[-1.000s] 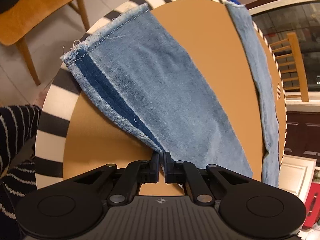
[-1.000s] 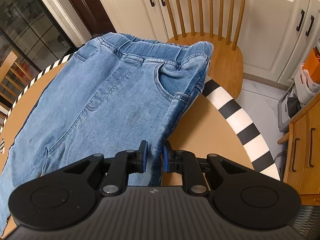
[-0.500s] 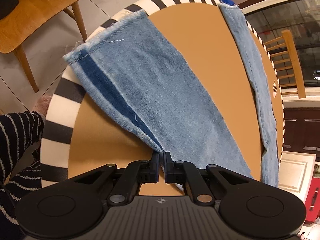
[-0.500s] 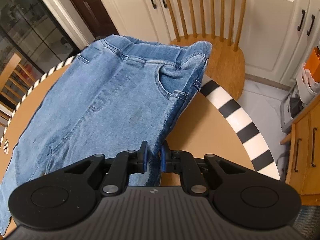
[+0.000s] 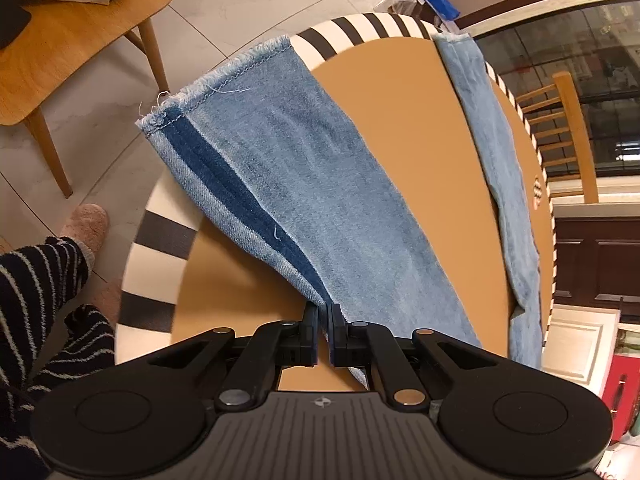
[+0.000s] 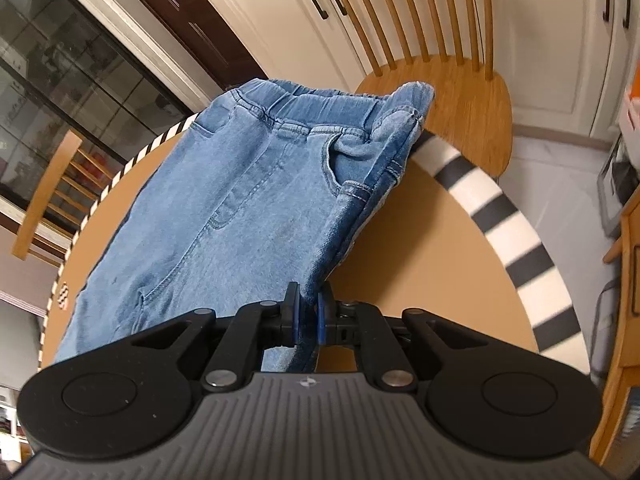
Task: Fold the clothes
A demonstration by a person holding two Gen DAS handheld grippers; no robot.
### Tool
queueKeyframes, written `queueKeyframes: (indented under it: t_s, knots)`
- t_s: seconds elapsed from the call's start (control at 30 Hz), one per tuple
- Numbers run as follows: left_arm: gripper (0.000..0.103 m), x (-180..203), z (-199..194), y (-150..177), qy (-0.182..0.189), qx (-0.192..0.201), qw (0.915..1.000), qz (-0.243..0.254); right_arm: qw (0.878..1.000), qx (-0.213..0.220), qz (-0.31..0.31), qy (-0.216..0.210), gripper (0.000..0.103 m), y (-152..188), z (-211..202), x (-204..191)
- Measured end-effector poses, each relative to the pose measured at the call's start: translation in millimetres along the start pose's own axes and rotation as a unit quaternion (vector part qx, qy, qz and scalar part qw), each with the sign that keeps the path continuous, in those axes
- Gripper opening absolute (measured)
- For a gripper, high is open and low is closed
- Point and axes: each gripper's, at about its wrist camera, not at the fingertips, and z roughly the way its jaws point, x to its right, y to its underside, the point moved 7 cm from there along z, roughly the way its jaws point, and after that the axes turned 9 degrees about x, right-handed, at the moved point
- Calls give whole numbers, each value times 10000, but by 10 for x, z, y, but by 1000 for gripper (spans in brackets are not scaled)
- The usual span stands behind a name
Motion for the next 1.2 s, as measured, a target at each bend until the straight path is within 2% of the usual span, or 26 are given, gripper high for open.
queueKeyframes:
  t_s: [0.1,0.27,0.43,0.67,0.87,0.97,1.13,1.2]
  knots:
    - [5,-64,-104,-181,24,46,9999,116,9999,-22,136,-103,8,20,-86,57]
    - [5,-86,-233,-272,159,133,9998,71,9991,-93,329,-236,8,24,-249,76]
    - [5,160,-248,-476,439,288,9986,-39,9981,-99,463,-393,8,-71,-340,-122]
    - [5,758,-296,-871,811,626,9946,159,9978,-26,274,-603,8,-369,-450,-592]
    - [5,1417,-169,-1254,1002,794,9902,553,9977,-69,253,-623,8,-625,-320,-983]
    - [3,1752,-77,-1490,1032,1003,9861,835,9979,-58,282,-581,8,-736,-209,-1179]
    - [3,2255,253,-1813,1043,852,9834,1214,9996,-2,80,-264,8,-836,53,-1527]
    - [3,2316,414,-1810,1012,471,9856,1272,10000,4,-20,-93,8,-816,141,-1632]
